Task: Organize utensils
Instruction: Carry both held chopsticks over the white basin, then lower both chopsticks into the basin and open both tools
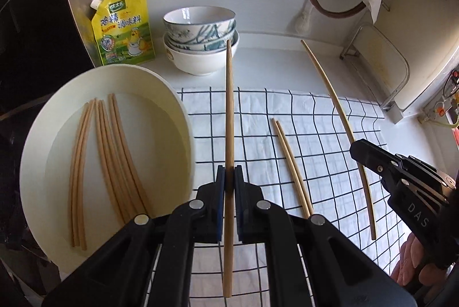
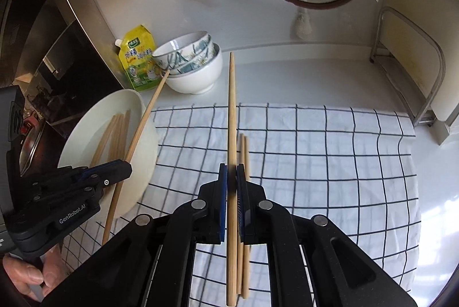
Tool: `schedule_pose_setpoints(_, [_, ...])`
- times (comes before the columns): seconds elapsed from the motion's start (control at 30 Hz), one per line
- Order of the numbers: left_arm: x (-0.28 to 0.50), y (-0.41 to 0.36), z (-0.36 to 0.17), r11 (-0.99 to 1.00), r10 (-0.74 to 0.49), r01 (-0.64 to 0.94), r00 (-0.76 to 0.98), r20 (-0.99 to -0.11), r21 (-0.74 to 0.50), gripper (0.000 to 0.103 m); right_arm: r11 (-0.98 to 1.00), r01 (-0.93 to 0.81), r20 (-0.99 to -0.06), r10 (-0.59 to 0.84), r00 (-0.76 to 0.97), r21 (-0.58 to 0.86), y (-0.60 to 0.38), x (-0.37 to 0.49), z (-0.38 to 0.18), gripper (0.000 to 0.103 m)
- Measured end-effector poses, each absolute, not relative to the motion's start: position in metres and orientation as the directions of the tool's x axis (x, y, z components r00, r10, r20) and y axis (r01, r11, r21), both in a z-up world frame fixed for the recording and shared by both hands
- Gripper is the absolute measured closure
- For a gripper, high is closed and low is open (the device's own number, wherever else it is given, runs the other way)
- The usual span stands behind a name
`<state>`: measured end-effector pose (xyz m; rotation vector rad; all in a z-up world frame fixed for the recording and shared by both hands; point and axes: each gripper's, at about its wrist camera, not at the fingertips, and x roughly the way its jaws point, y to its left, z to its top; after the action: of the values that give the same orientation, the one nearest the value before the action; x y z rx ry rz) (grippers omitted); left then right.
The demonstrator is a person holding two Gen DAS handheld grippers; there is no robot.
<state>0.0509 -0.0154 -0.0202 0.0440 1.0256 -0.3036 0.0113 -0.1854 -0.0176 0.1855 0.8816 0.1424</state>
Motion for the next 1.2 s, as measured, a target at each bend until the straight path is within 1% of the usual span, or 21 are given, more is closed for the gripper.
schedule_pose_setpoints(0.23, [0.059,0.044,0.011,0.97,-0.21,0.219,0.549,-0.809,-0.103,0.096,0.964,-0.146,-0.724,0.264,0.638,0.224,-0.125,0.035,0.004,0.097])
schedule_pose_setpoints(0.43, [0.067,0.104,0.017,0.985,-0.161,0.149,0.575,-0.802,-0.09,0.096,0.94,-0.236,-0.715,0.341,0.611,0.246,-0.063,0.058,0.008,0.097])
schedule_pose_setpoints(0.73, [0.09,0.171,-0.012,0.994,-0.102,0.074,0.534,-0.839,-0.074,0.096,0.913,-0.311,-0.762,0.395,0.513,0.264,0.015,0.091,-0.014,0.097])
schedule_pose_setpoints(0.9, [0.103,0.181,-0.031,0.994,-0.106,0.076,0.494,-0.863,-0.079,0.096,0.917,-0.294,-0.813,0.381,0.441,0.27,0.036,0.107,-0.041,0.097])
schedule_pose_setpoints(1.2, [0.116,0.172,-0.064,0.991,-0.117,0.109,0.409,-0.905,-0.078,0.096,0.943,-0.232,-0.878,0.313,0.363,0.24,0.036,0.116,-0.077,0.097])
